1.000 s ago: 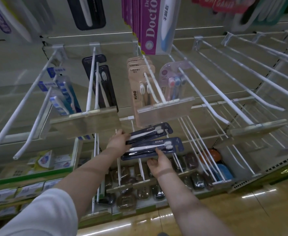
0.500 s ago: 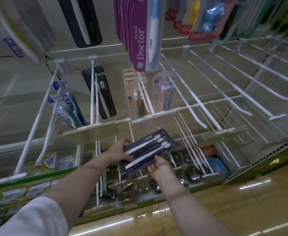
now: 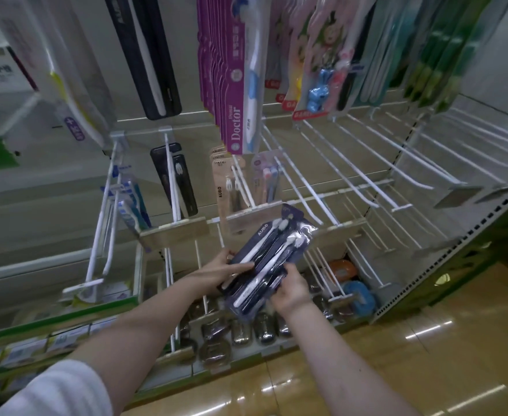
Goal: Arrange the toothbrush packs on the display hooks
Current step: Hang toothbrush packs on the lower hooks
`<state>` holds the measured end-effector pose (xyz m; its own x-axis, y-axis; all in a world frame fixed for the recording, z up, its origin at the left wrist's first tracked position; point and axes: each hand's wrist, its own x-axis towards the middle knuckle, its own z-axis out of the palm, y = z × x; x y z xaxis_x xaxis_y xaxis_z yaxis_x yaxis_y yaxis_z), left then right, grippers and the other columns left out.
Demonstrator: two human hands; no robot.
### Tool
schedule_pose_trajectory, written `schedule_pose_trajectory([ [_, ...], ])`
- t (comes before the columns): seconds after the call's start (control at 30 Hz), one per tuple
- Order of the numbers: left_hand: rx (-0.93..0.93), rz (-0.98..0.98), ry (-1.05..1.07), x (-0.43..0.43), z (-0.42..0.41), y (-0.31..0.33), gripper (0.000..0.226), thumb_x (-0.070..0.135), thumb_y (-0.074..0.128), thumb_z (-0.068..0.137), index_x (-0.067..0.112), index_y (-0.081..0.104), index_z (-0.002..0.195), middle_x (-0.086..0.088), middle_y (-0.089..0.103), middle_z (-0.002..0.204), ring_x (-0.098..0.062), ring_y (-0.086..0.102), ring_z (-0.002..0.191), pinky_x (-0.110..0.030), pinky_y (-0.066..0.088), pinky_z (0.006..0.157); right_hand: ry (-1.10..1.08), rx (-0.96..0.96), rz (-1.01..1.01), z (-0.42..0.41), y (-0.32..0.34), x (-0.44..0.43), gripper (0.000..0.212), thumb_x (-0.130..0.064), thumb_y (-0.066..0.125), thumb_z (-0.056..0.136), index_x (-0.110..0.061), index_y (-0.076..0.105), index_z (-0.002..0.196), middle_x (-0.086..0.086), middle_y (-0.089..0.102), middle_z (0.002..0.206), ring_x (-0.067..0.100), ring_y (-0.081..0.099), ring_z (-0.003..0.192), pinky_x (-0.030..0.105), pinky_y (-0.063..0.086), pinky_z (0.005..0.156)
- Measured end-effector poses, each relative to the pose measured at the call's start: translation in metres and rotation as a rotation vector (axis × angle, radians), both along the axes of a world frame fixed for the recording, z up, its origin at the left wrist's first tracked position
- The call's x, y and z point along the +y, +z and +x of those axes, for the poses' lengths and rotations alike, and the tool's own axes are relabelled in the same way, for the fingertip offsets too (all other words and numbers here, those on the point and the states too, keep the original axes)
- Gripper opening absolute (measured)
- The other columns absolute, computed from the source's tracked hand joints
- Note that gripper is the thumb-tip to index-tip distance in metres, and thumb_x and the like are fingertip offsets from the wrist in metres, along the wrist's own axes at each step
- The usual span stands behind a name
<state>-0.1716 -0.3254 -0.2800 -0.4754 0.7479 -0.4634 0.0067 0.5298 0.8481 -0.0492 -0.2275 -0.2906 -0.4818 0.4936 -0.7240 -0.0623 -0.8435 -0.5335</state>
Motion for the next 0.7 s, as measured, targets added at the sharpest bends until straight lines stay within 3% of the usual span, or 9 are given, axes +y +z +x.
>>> schedule_pose_trajectory([
  [0.07, -0.010, 0.027, 0.029, -0.001, 0.008, 0.006, 0.039, 0.027, 0.065, 0.087, 0.012, 0.043, 0.114, -0.007, 0.061, 0.109, -0.016, 0.066, 0.084, -0.023, 0.053, 0.065, 0.021, 0.048, 0.003, 0.007, 0.005, 0.000, 0.033, -0.028, 0.037, 0.099, -0.006, 0.061, 0.101, 0.012, 0.066, 0.090, 0.023, 0.061, 0.075, 0.028, 0.051, 0.054],
  [0.1, -0.033, 0.040, 0.028, -0.004, 0.012, 0.010, 0.035, 0.019, 0.064, 0.088, 0.009, 0.044, 0.113, -0.006, 0.063, 0.103, -0.012, 0.067, 0.076, -0.020, 0.053, 0.059, 0.024, 0.079, 0.004, 0.010, 0.009, 0.000, 0.036, -0.029, 0.033, 0.101, -0.007, 0.060, 0.103, 0.013, 0.065, 0.093, 0.023, 0.059, 0.075, 0.027, 0.048, 0.052],
  [0.17, -0.098, 0.078, -0.011, -0.010, 0.016, 0.012, 0.035, 0.002, 0.063, 0.086, 0.003, 0.046, 0.116, -0.005, 0.064, 0.098, -0.005, 0.068, 0.070, -0.017, 0.053, 0.059, 0.048, 0.104, 0.017, 0.014, 0.017, -0.004, 0.041, -0.031, 0.031, 0.101, -0.005, 0.059, 0.113, 0.019, 0.064, 0.109, 0.028, 0.060, 0.084, 0.032, 0.047, 0.061],
  [0.27, -0.106, 0.089, -0.031, -0.027, 0.019, 0.016, 0.038, -0.007, 0.065, 0.081, 0.008, 0.050, 0.112, -0.004, 0.066, 0.097, -0.001, 0.068, 0.071, -0.016, 0.053, 0.062, 0.101, 0.100, 0.056, 0.018, 0.024, -0.012, 0.040, -0.031, 0.033, 0.101, -0.003, 0.061, 0.109, 0.019, 0.066, 0.101, 0.029, 0.061, 0.083, 0.034, 0.047, 0.063],
  [0.43, -0.161, 0.200, 0.038, -0.061, 0.025, 0.022, 0.039, -0.020, 0.059, 0.077, 0.009, 0.045, 0.098, -0.012, 0.063, 0.093, -0.012, 0.067, 0.074, -0.024, 0.056, 0.065, 0.181, 0.035, 0.131, 0.012, 0.034, -0.043, 0.039, -0.034, 0.047, 0.095, -0.005, 0.060, 0.119, 0.019, 0.068, 0.109, 0.034, 0.066, 0.095, 0.038, 0.053, 0.066],
  [0.5, -0.198, 0.234, 0.098, -0.077, 0.028, 0.026, 0.039, -0.018, 0.059, 0.078, 0.007, 0.044, 0.105, -0.015, 0.062, 0.096, -0.015, 0.067, 0.077, -0.024, 0.055, 0.063, 0.214, 0.020, 0.164, 0.009, 0.036, -0.057, 0.034, -0.028, 0.054, 0.092, -0.005, 0.062, 0.115, 0.020, 0.069, 0.105, 0.035, 0.067, 0.092, 0.039, 0.053, 0.067],
  [0.63, -0.284, 0.289, 0.283, -0.107, 0.029, 0.028, 0.047, 0.007, 0.066, 0.084, 0.009, 0.043, 0.125, -0.013, 0.061, 0.119, -0.024, 0.066, 0.094, -0.032, 0.055, 0.072, 0.281, 0.037, 0.246, 0.003, 0.042, -0.081, 0.025, -0.013, 0.060, 0.089, -0.003, 0.059, 0.112, 0.023, 0.067, 0.105, 0.036, 0.066, 0.086, 0.042, 0.054, 0.069],
  [0.7, -0.286, 0.342, 0.377, -0.124, 0.028, 0.027, 0.043, 0.009, 0.066, 0.085, 0.006, 0.048, 0.124, -0.014, 0.066, 0.114, -0.024, 0.067, 0.091, -0.035, 0.054, 0.079, 0.318, 0.044, 0.288, -0.003, 0.044, -0.099, 0.022, -0.007, 0.058, 0.089, -0.002, 0.058, 0.110, 0.024, 0.066, 0.102, 0.034, 0.064, 0.081, 0.043, 0.052, 0.074],
])
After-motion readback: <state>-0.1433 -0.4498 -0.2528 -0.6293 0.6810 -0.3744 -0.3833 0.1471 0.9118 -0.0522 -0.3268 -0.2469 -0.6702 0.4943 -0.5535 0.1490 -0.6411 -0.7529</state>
